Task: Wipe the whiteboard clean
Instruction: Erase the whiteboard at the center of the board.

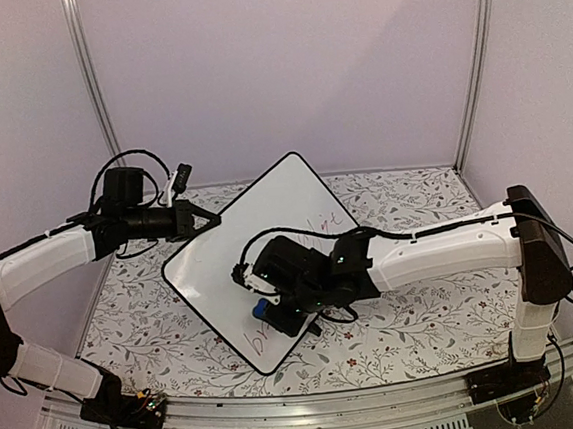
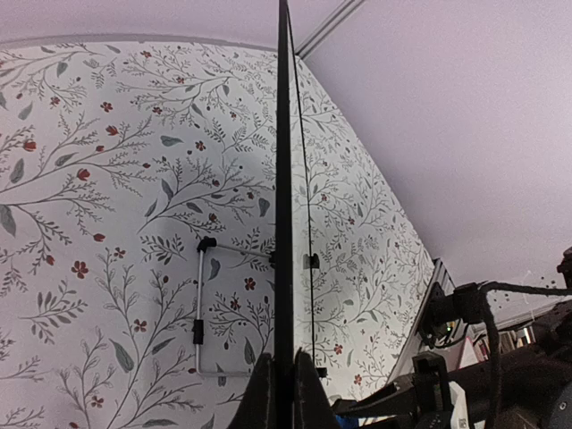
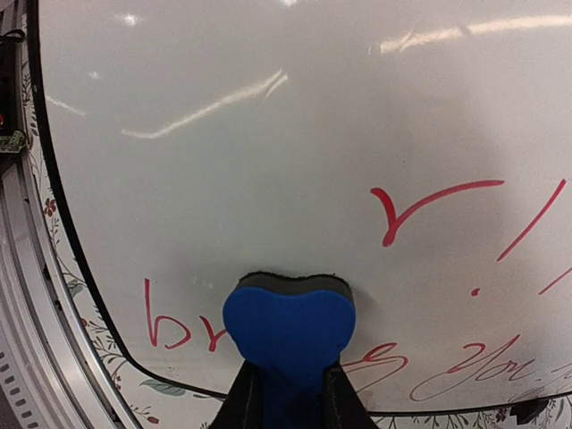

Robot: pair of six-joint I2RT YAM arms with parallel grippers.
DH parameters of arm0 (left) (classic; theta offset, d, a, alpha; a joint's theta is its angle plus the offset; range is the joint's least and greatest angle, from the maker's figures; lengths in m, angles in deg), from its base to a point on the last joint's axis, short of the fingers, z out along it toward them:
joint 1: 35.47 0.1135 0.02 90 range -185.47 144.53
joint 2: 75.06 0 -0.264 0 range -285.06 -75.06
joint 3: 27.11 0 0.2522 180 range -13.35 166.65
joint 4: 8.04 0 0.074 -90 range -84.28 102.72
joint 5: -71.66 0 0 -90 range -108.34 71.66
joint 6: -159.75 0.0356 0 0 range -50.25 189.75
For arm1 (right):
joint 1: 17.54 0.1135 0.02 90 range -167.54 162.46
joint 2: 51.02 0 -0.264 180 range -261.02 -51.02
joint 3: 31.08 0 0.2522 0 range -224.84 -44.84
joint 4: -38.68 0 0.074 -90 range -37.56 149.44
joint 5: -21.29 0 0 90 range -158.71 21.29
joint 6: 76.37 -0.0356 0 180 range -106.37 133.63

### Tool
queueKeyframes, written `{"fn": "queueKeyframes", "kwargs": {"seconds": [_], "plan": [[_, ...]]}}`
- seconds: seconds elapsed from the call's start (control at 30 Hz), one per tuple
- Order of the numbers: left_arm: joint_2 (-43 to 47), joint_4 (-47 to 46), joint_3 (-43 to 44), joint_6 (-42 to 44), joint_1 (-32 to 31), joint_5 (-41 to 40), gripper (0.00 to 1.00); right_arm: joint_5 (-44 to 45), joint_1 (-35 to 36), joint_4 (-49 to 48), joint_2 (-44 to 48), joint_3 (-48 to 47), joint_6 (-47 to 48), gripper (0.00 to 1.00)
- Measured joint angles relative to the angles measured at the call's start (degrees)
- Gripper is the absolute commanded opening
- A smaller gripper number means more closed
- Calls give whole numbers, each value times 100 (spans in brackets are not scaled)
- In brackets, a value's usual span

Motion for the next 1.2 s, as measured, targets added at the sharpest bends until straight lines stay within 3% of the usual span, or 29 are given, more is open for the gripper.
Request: {"fn": "queueKeyframes", "kwargs": {"seconds": [0.3, 0.6, 1.2], "plan": [[0, 4, 4, -2, 0, 2, 0, 275, -11, 308, 4, -251, 188, 3], [0, 4, 4, -2, 0, 2, 0, 564, -151, 304, 4, -1073, 588, 4], [0, 4, 4, -2, 0, 2, 0, 162, -417, 37, -234, -1357, 772, 3]]}}
